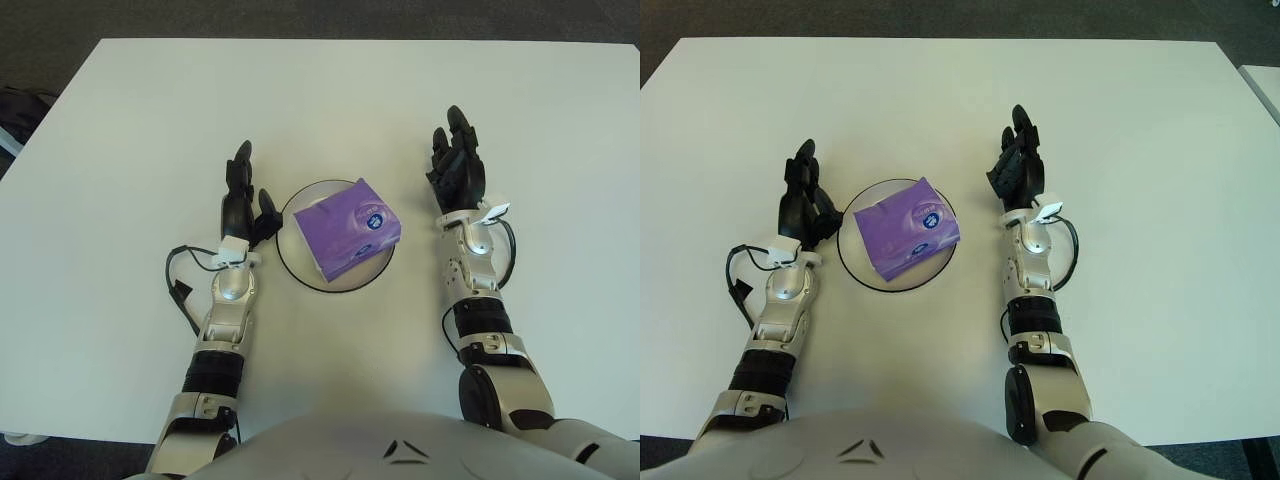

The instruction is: Put the tissue paper into the plate.

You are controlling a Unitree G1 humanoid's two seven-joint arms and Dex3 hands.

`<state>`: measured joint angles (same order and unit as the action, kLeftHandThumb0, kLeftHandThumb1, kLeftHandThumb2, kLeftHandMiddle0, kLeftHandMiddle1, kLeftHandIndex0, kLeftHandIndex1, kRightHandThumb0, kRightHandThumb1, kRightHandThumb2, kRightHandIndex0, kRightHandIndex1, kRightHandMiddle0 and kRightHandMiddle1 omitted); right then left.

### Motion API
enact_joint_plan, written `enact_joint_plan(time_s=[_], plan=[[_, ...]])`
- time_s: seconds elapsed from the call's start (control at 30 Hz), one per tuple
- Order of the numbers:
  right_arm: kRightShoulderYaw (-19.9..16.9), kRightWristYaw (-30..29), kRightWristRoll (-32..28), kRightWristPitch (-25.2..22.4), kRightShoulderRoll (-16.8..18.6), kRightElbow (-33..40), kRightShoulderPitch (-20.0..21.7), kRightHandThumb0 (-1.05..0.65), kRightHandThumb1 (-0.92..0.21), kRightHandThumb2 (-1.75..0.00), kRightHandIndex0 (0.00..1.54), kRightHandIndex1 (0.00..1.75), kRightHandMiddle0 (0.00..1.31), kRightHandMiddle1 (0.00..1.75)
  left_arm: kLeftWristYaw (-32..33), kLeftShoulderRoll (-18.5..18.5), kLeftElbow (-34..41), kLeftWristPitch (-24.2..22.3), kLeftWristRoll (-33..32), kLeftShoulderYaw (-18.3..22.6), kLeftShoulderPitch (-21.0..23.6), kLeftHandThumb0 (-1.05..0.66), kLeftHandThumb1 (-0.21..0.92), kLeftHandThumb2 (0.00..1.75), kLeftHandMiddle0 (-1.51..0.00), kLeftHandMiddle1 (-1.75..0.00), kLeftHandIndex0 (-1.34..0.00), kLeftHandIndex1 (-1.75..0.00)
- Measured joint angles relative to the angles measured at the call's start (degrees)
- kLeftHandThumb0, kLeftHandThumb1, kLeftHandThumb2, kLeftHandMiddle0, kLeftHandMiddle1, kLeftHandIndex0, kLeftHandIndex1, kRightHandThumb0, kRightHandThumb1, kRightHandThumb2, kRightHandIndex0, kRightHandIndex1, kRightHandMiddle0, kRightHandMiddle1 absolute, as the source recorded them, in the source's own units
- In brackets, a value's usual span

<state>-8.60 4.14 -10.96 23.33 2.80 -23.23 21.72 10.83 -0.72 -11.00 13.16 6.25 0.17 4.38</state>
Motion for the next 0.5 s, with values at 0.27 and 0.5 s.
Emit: enact_joint_plan(time_s=[0.27, 0.5], plan=[[1.54, -0.89, 2.29, -0.15, 0.6, 1.86, -2.58, -0.83, -0.92, -1.1, 0.17, 0.03, 0.0, 0.35, -0.33, -0.23, 0.2, -0.05, 0.01, -0.11, -0.27, -0.82, 0.92, 1.0, -0.18, -0.02, 0.0, -0.49], [2.81, -0.89, 3.79, 0.08, 0.64, 3.24, -5.46, -0.83, -0.92, -1.1, 0.17, 0.03, 0.0, 0.33, -0.65, -0.31, 0.35, -0.06, 0.02, -0.15, -0.38, -0.82, 0.92, 1.0, -0.18, -0.02, 0.0, -0.48]])
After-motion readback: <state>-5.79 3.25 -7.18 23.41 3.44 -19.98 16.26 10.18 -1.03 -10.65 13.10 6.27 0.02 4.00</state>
